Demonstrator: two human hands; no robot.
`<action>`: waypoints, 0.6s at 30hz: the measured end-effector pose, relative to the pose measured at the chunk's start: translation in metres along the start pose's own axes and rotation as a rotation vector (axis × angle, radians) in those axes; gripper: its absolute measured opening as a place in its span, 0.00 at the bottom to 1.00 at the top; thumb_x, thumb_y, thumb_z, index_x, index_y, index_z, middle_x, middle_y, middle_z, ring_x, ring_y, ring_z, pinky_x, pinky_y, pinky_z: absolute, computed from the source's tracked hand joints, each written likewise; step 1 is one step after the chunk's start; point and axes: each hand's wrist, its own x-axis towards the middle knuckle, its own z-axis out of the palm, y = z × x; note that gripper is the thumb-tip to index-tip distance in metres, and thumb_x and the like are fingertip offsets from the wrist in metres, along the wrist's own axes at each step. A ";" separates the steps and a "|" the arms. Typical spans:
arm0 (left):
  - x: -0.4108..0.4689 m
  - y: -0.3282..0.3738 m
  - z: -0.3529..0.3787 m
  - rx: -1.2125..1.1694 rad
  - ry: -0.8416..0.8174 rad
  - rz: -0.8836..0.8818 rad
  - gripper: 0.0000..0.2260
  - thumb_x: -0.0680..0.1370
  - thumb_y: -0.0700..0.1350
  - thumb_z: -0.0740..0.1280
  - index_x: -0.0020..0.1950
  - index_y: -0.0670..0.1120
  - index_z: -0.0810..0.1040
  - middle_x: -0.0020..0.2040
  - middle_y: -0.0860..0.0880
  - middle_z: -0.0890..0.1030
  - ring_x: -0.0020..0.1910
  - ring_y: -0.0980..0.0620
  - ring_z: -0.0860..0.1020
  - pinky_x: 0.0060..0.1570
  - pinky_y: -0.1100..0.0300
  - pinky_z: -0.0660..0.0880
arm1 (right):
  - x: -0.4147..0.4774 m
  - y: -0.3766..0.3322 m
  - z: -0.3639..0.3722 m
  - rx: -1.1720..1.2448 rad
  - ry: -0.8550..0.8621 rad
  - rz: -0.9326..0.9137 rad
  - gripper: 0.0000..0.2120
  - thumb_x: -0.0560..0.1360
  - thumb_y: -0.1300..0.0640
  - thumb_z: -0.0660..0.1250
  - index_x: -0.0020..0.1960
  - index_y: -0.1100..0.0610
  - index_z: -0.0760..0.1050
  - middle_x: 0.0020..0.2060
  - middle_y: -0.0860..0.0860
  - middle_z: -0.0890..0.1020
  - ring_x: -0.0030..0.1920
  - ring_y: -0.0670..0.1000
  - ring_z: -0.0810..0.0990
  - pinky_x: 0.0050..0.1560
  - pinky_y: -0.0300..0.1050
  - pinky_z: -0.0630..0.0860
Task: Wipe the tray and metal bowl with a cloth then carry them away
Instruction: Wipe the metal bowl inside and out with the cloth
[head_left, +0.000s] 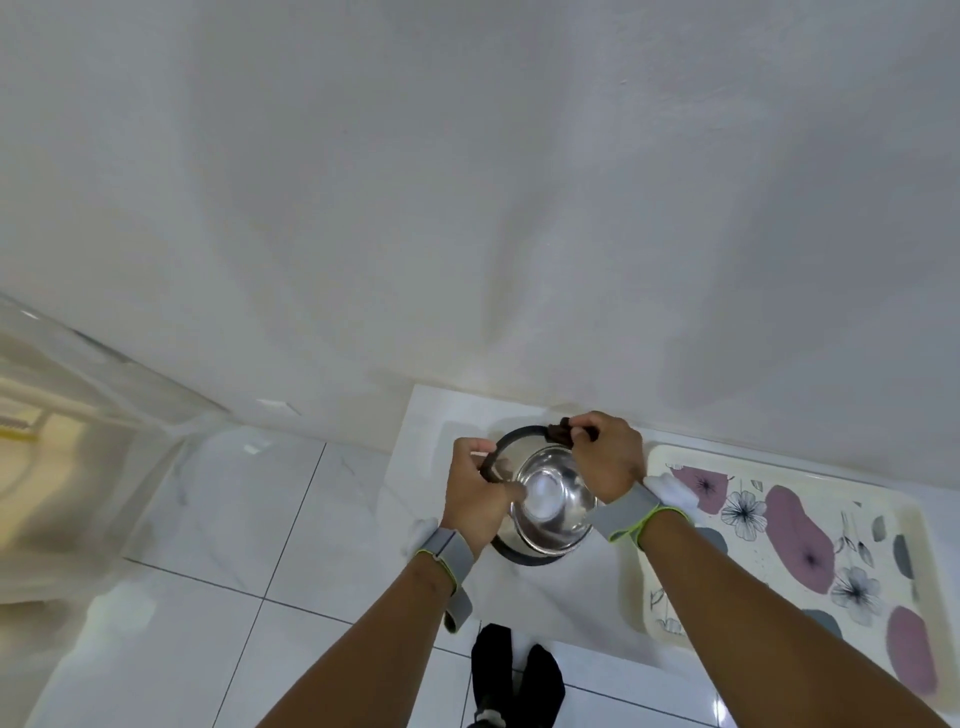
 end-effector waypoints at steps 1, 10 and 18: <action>-0.002 0.003 0.001 -0.007 -0.025 0.020 0.28 0.63 0.29 0.74 0.57 0.50 0.69 0.49 0.43 0.78 0.40 0.50 0.78 0.38 0.55 0.79 | -0.002 -0.005 -0.001 0.024 -0.002 -0.011 0.12 0.75 0.62 0.61 0.51 0.54 0.82 0.50 0.52 0.84 0.49 0.50 0.79 0.49 0.34 0.68; -0.011 0.037 0.001 -0.485 -0.108 -0.111 0.12 0.77 0.40 0.60 0.61 0.46 0.73 0.45 0.42 0.76 0.44 0.44 0.76 0.43 0.52 0.74 | -0.015 -0.029 -0.011 -0.049 -0.103 -0.434 0.13 0.75 0.64 0.61 0.56 0.54 0.78 0.52 0.50 0.82 0.55 0.51 0.77 0.56 0.41 0.72; -0.012 0.056 -0.001 -0.783 -0.135 -0.284 0.10 0.78 0.44 0.59 0.50 0.39 0.74 0.46 0.39 0.75 0.39 0.40 0.76 0.41 0.48 0.76 | -0.051 -0.035 -0.013 -0.130 -0.204 -0.715 0.17 0.73 0.63 0.58 0.60 0.55 0.75 0.56 0.49 0.79 0.55 0.52 0.77 0.52 0.46 0.76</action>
